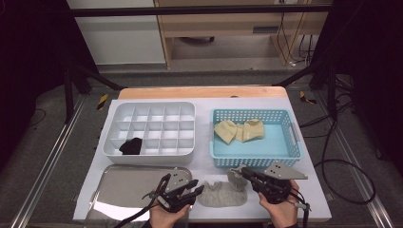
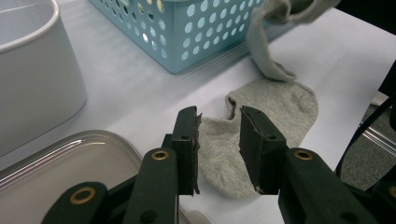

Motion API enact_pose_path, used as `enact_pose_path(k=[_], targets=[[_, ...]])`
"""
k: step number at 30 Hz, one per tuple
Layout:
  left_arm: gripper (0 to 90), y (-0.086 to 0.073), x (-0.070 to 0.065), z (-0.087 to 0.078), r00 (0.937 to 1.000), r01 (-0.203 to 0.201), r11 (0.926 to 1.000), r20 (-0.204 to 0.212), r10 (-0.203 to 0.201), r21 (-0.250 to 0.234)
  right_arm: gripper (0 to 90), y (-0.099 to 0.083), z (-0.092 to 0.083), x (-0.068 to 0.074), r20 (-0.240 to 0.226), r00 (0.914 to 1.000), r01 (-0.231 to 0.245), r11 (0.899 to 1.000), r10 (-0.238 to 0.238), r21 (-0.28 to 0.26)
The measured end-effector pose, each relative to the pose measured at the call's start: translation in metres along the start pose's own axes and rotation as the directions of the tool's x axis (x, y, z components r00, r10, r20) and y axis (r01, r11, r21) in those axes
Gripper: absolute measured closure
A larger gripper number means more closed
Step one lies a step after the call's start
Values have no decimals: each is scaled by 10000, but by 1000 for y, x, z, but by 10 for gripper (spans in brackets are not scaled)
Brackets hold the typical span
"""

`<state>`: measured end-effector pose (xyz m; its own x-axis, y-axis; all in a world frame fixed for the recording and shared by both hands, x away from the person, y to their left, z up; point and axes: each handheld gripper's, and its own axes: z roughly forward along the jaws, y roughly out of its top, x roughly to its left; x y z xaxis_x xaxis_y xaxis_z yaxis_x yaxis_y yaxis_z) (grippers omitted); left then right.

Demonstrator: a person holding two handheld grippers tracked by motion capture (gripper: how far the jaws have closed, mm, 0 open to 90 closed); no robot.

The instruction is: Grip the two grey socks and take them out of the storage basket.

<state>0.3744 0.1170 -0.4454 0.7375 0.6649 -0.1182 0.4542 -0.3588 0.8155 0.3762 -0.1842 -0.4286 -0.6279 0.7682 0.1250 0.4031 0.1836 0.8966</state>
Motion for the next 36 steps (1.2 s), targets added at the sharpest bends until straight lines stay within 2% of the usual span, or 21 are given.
enact_pose_path(k=[8, 14, 20, 21, 24, 27, 29, 33, 36], targets=[[663, -2, 0, 3, 10000, -16, 9999, -98, 17, 144, 871, -26, 14, 10, -822, 9959, -286, 9943, 372, 1026], [664, -3, 0, 5, 9999, -20, 9998, -135, 23, 201, 870, -39, 18, 19, -1433, 9876, -405, 9865, 637, 1589], [664, -3, -1, 4, 10000, -17, 9998, -98, 19, 176, 837, -49, 26, 23, -1581, 9858, -207, 9764, 557, 2148], [664, -3, -1, 4, 10000, -8, 9999, -61, 8, 155, 825, -49, 26, 23, -1620, 9851, -201, 9750, 571, 2211], [669, -2, -2, 3, 10000, 7, 9999, 0, -7, 116, 778, -45, 23, 23, -1709, 9844, -98, 9824, 424, 1868], [674, -2, -4, 3, 10000, 41, 10000, 70, -41, 53, 753, -35, 14, 20, -1625, 9866, 38, 9918, 172, 1280], [676, -1, -4, 4, 9999, 51, 10000, 92, -51, 16, 737, -27, 8, 15, -1366, 9906, 39, 9960, 84, 897], [675, 2, -6, 4, 9999, 0, 10000, 109, 0, -20, 710, -16, 10, -2, -404, 9992, -6, 9964, 40, 845], [675, 2, -7, 5, 9999, -33, 10000, 137, 33, 15, 699, -18, 19, -14, -180, 9994, -281, 9928, 304, 1163]])
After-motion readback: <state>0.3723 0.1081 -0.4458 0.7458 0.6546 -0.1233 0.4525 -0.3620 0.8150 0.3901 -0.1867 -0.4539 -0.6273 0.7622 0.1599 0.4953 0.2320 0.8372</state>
